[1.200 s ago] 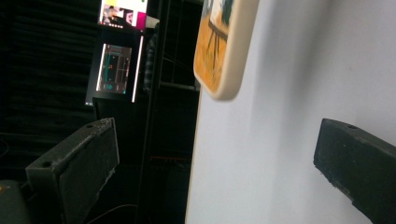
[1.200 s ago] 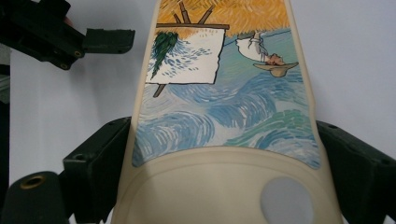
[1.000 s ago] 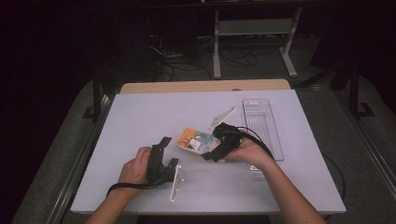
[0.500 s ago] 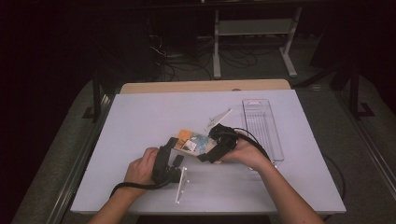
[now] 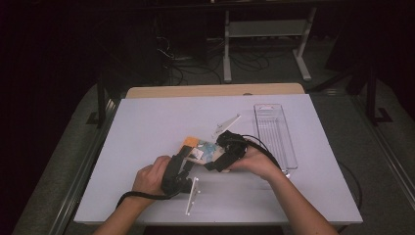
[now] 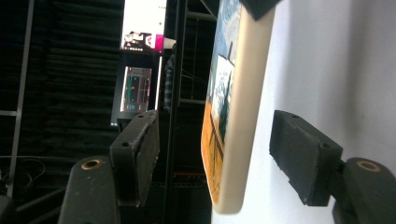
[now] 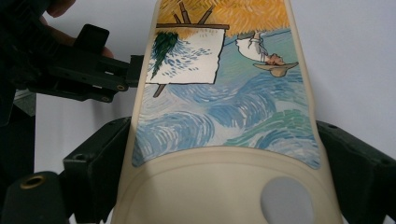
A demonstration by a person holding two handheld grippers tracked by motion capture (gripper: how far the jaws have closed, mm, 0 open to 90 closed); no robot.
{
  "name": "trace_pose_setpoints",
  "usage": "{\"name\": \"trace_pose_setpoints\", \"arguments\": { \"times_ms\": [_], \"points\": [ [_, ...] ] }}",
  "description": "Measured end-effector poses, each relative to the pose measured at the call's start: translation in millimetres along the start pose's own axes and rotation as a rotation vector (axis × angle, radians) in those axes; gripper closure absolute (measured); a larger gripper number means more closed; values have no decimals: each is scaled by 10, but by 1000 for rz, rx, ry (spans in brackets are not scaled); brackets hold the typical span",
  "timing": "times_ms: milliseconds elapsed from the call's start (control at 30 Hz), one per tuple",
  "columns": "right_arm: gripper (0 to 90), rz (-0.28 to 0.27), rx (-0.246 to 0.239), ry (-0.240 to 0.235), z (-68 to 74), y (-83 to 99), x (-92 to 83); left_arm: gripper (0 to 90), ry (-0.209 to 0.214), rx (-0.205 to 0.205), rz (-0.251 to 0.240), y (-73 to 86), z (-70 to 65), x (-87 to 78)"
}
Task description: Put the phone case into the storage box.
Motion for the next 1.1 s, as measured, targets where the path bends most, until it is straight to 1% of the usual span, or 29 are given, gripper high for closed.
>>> {"name": "trace_pose_setpoints", "arguments": {
  "times_ms": [67, 100, 200, 233, 267, 433, 500, 533, 667, 800, 900, 933, 1000, 1067, 1100],
  "points": [
    [104, 2, -6, 0, 4, -1, 12, 378, -3, 5, -1, -11, 2, 4],
    [105, 3, 0, -3, 11, -4, 15, 394, -3, 6, -4, -16, 0, 5],
    [104, -4, -15, -7, 14, -11, 26, 433, -5, 18, -4, -27, -9, 3],
    [104, -6, -13, -9, 17, -12, 29, 452, -6, 23, -4, -28, -11, 2],
    [105, 0, -1, -13, 26, -11, 29, 469, -12, 27, -3, -29, -12, 1],
    [104, -3, 6, -18, 38, -17, 44, 532, -14, 40, 0, -31, -8, -4],
    [105, -10, -1, -15, 28, -22, 46, 554, -15, 45, -4, -35, -10, -8],
    [104, -8, 7, -16, 31, -22, 43, 571, -14, 47, -5, -37, -12, -9],
    [104, -9, 23, -19, 34, -23, 37, 598, -12, 56, -8, -47, -17, -15],
    [105, -7, 18, -20, 33, -26, 45, 622, -17, 62, -10, -46, -18, -15],
    [104, -11, 16, -21, 29, -32, 43, 659, -16, 68, -10, -45, -18, -19],
    [105, -16, 22, -22, 32, -34, 44, 669, -14, 69, -10, -46, -18, -20],
    [104, -11, 50, -33, 56, -41, 30, 687, -12, 76, -8, -48, -15, -23],
    [104, -13, 54, -36, 58, -44, 26, 709, -7, 78, -10, -53, -13, -24],
    [104, -14, 46, -34, 53, -43, 23, 721, -5, 80, -11, -55, -12, -26]
  ]
}}
Point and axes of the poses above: each handheld gripper's, and its own axes: x roughly forward along the jaws, y roughly out of its underside, z roughly to its left, the point moved 4 cm from there along x, roughly forward along the jaws, and after that the axes turned 1 degree about -y, right-handed, at the moved point
